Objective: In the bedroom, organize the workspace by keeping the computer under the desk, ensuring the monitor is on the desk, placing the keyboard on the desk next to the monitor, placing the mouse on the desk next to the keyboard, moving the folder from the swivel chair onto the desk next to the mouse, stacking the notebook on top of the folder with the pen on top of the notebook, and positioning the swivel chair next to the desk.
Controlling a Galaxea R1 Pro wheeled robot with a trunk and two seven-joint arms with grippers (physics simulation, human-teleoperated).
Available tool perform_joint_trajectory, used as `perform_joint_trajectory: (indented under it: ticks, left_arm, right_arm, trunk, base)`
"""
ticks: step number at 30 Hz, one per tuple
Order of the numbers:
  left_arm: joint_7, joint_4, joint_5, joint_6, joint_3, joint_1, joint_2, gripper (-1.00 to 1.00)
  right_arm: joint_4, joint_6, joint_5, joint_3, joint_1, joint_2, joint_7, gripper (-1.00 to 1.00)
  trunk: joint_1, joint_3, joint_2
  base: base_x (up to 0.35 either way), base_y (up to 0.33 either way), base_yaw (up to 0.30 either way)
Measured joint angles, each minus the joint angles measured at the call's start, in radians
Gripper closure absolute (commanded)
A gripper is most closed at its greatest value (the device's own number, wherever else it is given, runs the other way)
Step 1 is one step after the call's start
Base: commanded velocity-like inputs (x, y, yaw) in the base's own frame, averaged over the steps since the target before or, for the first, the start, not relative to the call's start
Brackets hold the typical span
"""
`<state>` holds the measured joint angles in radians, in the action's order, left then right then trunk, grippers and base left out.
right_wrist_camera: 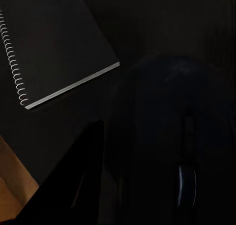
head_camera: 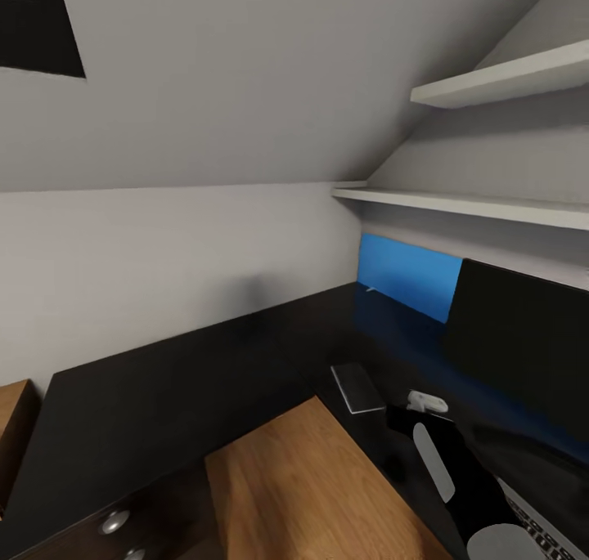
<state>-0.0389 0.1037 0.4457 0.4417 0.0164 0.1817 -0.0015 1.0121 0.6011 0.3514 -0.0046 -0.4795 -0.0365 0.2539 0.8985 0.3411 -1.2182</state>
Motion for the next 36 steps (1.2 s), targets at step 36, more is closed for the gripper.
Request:
perform_joint_trajectory:
  ticks: [36]
  left_arm:
    - [0.000,0.000,0.000,0.000,0.000,0.000,0.000,-1.00]
  right_arm:
    - [-0.030,0.052,0.001,-0.001,0.000,-0.037,0.096,1.00]
  trunk:
    - [0.000,0.007,0.000]
  base:
    - [-0.043,0.000,-0.011]
